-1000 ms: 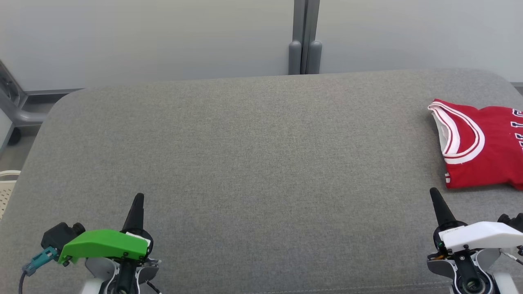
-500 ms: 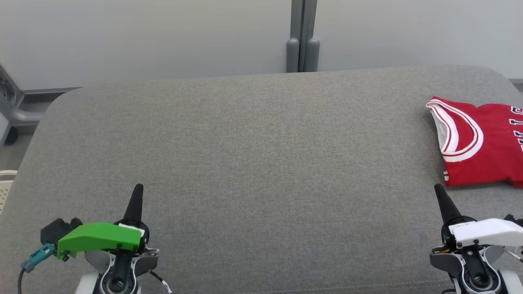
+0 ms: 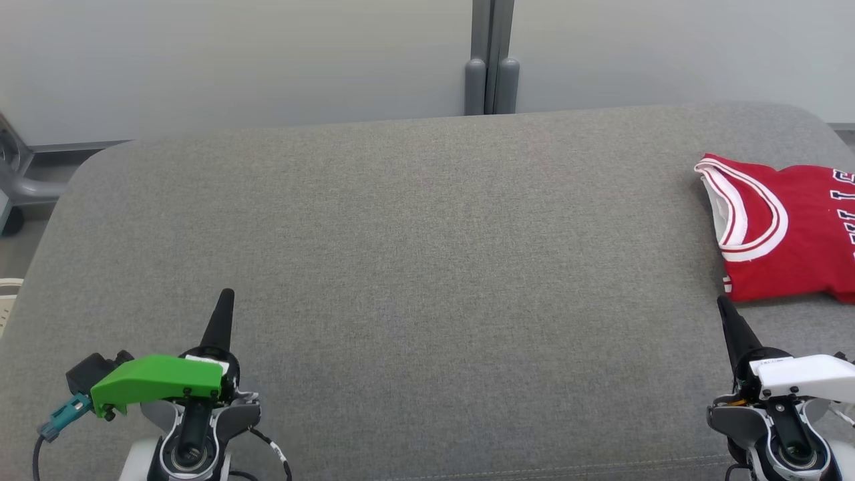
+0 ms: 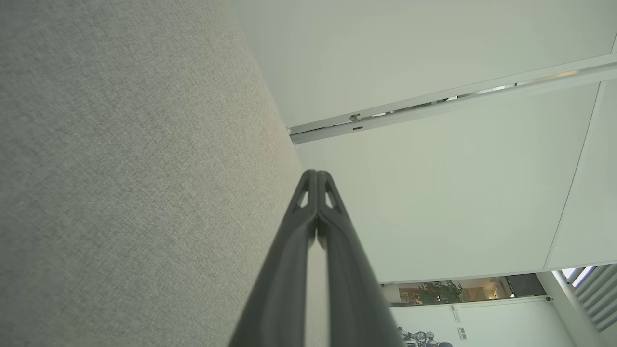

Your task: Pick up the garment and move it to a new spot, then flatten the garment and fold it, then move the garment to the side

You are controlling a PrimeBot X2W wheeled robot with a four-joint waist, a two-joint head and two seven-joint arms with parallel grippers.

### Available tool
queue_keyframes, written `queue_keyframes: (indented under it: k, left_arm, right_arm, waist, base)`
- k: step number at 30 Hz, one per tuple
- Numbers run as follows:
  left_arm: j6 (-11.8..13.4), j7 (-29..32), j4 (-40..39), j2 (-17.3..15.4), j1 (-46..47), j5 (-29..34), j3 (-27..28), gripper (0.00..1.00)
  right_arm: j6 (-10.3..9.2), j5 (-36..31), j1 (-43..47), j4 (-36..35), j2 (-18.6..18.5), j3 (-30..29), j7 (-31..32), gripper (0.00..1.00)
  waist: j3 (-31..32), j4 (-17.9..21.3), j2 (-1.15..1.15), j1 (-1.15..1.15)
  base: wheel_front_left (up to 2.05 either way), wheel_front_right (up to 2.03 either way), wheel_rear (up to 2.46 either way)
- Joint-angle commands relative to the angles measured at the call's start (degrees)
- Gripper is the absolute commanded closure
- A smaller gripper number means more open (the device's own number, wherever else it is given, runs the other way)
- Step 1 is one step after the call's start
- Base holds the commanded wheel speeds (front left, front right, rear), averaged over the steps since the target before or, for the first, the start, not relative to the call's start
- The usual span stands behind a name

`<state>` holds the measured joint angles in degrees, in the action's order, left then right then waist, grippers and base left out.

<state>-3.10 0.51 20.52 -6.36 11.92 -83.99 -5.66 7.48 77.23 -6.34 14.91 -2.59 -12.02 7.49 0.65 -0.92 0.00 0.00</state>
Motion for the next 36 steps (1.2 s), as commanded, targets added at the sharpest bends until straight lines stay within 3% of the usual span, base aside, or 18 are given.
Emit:
queue_keyframes:
  k: [1,36]
  left_arm:
    - [-0.76,0.37,-0.01,0.07,1.55,-1.21,0.55,1.0]
    - [-4.77,3.01,3.26,3.7,4.61,-9.77,4.95,1.0]
  right_arm:
    - [0.02,1.15,-1.33,0.0,-0.37,-0.28,0.19,1.0]
    - [0.02,13.95,-3.07,2.11,-0.43,-3.09,2.4,1.0]
  waist:
    - [-0.03,0.03,0.0,0.0]
    - [-1.02,0.96,0.0,0.0]
  base:
    - [0.0,0.0,0.0]
    - [0.0,0.0,0.0]
